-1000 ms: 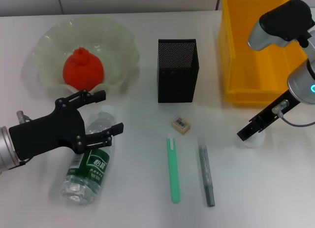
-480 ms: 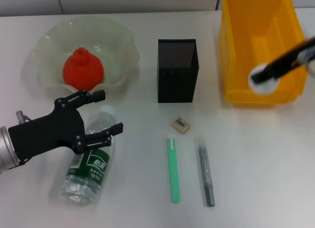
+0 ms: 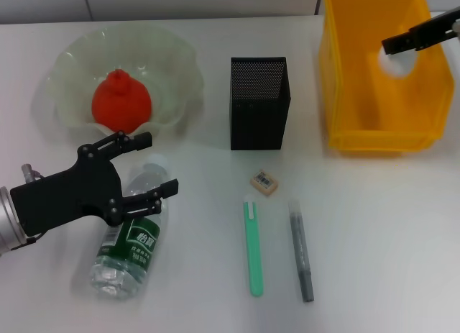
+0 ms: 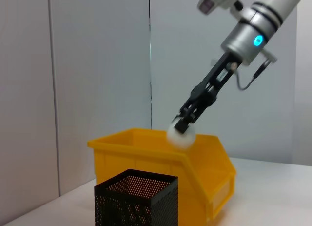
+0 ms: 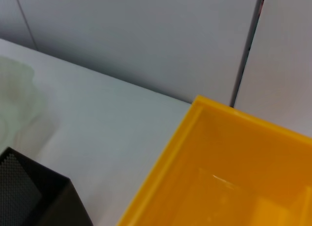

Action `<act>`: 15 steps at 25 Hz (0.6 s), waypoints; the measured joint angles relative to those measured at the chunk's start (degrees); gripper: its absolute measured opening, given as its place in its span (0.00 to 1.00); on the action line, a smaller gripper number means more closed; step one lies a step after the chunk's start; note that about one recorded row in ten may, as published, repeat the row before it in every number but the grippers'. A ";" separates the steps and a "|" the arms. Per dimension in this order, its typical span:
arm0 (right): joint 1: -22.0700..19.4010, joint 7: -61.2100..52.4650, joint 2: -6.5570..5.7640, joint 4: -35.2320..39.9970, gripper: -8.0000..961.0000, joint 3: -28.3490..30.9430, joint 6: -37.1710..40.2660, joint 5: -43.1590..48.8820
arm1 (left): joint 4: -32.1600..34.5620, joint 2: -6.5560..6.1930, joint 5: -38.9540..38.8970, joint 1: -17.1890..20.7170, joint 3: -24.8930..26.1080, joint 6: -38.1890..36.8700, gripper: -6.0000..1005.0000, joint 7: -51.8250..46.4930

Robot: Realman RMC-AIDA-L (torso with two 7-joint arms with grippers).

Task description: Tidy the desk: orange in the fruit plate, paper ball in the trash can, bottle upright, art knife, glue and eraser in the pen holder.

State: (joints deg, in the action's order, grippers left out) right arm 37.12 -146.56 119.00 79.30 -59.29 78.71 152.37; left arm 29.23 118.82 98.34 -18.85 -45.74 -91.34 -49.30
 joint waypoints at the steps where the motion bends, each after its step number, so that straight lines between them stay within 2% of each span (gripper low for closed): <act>1: -0.09 0.80 0.02 -0.85 0.52 0.08 -1.28 -1.04 | 0.00 0.00 0.00 0.00 0.00 0.00 0.82 0.00; 3: -1.93 3.83 0.19 -0.81 0.66 0.16 -2.89 -6.79 | 0.18 -0.06 -0.02 0.25 0.02 -0.47 0.82 -0.85; 5: -2.84 5.03 0.22 -0.37 0.73 0.16 -3.32 -9.26 | 0.37 -0.07 -0.02 0.48 0.03 -0.95 0.81 -1.13; 9: -9.38 13.91 0.31 2.31 0.87 -0.05 -5.28 -24.32 | 1.43 -0.04 -0.59 0.72 0.11 -1.31 0.81 -3.28; 10: -11.57 17.91 0.33 2.49 0.87 -0.17 -5.48 -29.31 | 2.31 0.01 -0.68 0.72 0.08 -0.98 0.81 -4.36; 11: -16.01 26.74 0.38 1.84 0.88 -0.46 -5.18 -40.29 | 3.29 0.09 -0.70 0.77 0.02 -0.60 0.80 -5.44; 12: -16.01 26.74 0.38 1.84 0.88 -0.46 -5.18 -40.29 | 5.01 0.13 -0.73 0.86 0.03 0.02 0.80 -6.68; 13: -19.81 34.29 0.41 -0.13 0.88 -0.88 -4.04 -49.68 | 6.91 0.21 -0.80 0.99 0.05 0.73 0.80 -8.05; 14: -19.81 34.29 0.41 -0.13 0.88 -0.88 -4.04 -49.68 | 6.91 0.21 -0.80 0.99 0.05 0.73 0.80 -8.05; 15: -21.32 38.26 0.43 -1.80 0.88 -1.16 -2.71 -53.76 | 8.55 0.24 -1.00 1.11 0.11 1.47 0.80 -9.62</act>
State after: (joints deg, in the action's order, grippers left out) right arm 15.80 -108.30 119.42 77.50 -60.45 76.00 98.61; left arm 37.79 119.06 97.35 -17.74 -45.63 -89.87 -58.92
